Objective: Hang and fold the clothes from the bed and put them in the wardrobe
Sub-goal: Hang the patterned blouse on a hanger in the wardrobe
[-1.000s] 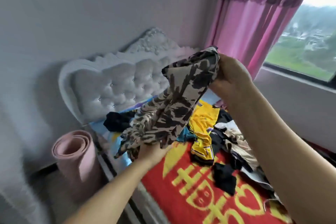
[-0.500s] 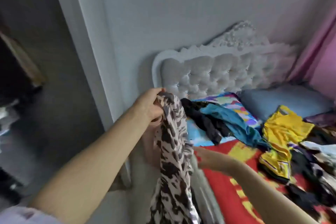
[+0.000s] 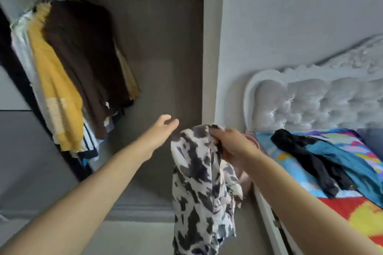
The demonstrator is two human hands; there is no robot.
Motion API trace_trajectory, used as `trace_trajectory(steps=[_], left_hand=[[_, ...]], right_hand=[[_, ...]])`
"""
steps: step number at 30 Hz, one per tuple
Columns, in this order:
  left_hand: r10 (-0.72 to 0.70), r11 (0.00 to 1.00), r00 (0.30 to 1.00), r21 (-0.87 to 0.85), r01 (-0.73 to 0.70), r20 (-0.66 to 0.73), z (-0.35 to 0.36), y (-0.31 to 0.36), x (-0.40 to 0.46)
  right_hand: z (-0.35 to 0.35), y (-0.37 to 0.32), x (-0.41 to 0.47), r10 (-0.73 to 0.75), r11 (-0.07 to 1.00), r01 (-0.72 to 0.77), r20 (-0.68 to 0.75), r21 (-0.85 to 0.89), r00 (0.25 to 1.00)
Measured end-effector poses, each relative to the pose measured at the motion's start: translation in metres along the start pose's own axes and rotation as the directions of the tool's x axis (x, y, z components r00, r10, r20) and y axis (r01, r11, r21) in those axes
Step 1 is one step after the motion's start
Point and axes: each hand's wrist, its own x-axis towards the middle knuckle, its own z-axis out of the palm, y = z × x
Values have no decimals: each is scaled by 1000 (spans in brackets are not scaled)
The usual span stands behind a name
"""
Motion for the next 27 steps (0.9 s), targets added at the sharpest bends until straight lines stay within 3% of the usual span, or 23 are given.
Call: trace_trajectory(steps=[4,6,8,11,13,14,17,19,21,22,24,26,27], left_hand=[[188,976,962,69,-205,198,-48,-57,-36],[224,964,928,74,-257,297,-72,-75,-47],[258,943,916,123,-308,308,-91,-91,-40],[298,947,954,137,-292,-26,-120,-100,-13],[213,973,943,-34,-229,-256,-146,-86,-4],[151,962,941,-172,-210,-304,-161,-76,0],[122,861,967,-460,-216,-226,-204,-42,18],[158,832,971,-504,-230,-181,-222,-23,37],[154,848,981,-493,-194,-121,-229,-2,56],[140,865,987,-475,-161,-80,-231,6,67],[86,930,995,-361,-60,55,-229,18,90],[49,988,977,-154,-16,208,-224,28,110],[37,998,962,-64,-20,269,-222,32,121]], right_hand=[[64,-45,41,71,844,-22,-72,536,995],[89,-60,55,63,753,-16,-48,658,997],[111,-74,66,22,689,24,-54,725,998],[128,-91,81,-57,602,144,-137,785,989],[128,-93,93,-82,575,212,-203,790,976],[126,-89,100,-78,598,221,-218,771,973],[120,-61,124,29,844,113,-255,524,967],[123,-38,137,81,908,3,-181,420,980],[130,-24,148,-1,967,24,-92,252,996],[136,-23,150,-87,995,88,-19,41,996],[156,-27,154,-222,871,315,270,-376,937],[181,-35,166,-243,729,476,465,-491,851],[189,-40,176,-261,670,508,469,-541,844]])
